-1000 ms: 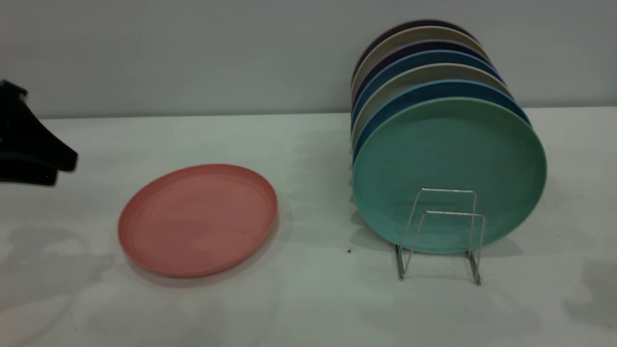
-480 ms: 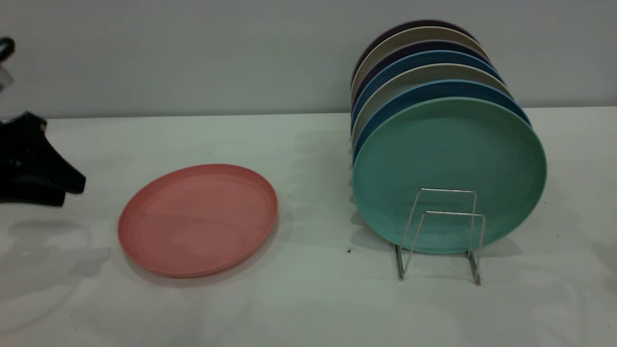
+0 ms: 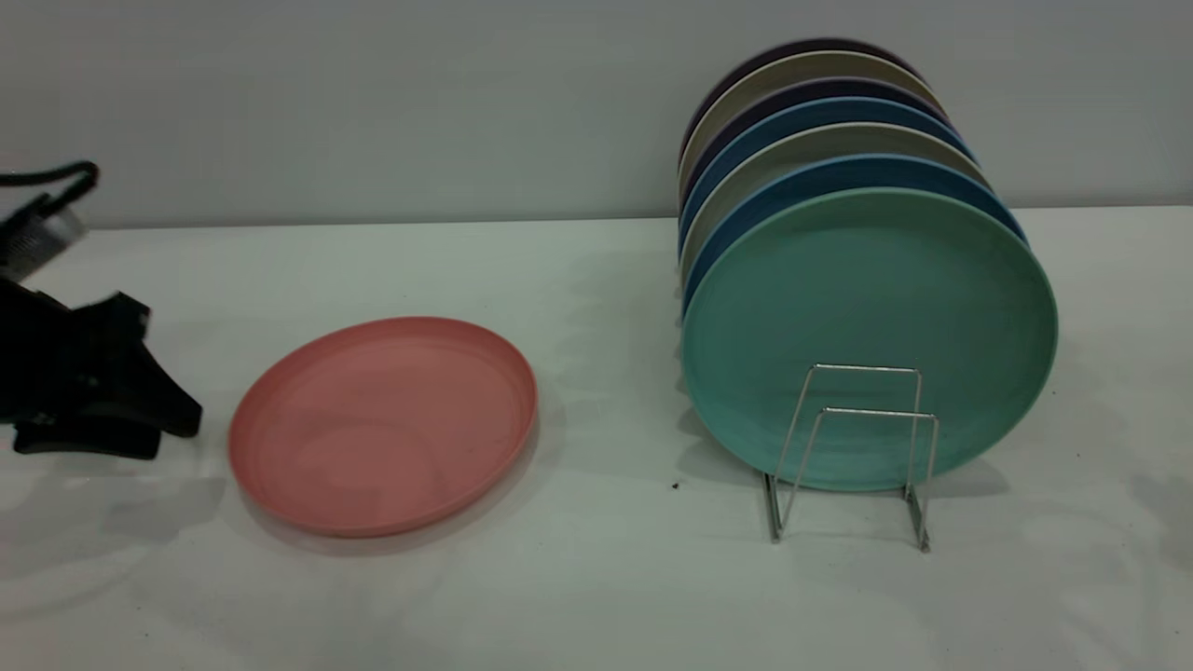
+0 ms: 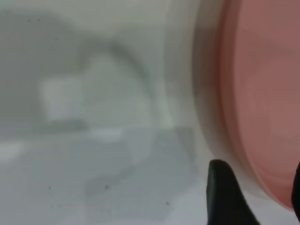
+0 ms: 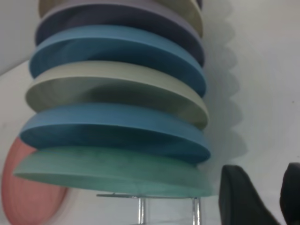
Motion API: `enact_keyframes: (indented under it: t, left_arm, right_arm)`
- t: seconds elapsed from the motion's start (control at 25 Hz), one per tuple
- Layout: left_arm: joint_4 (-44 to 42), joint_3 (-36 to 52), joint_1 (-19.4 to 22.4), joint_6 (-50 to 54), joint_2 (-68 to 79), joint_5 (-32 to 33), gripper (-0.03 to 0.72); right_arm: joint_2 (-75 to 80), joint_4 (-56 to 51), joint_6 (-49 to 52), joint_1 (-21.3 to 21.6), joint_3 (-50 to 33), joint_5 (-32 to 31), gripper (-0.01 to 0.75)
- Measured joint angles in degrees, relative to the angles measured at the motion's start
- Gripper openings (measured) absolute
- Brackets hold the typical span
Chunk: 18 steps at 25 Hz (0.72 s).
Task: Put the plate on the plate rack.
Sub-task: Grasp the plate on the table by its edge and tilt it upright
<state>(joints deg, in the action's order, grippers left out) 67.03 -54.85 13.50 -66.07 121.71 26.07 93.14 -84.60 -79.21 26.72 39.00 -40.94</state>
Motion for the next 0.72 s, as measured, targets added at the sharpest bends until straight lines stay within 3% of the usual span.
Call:
enact_keyframes:
  t: [0.2,0.72]
  left_arm:
    - [0.32,-1.69,-1.86,1.02,1.62,-1.73,0.381]
    - [7.07,-3.00,-1.86,0.65,4.99,-3.33,0.381]
  right_arm:
    - [0.00,-0.13,-0.40,0.00,0.00,0.48,0.239]
    - [0.00,-0.21,-0.87,0.00,0.00,0.65,0.239]
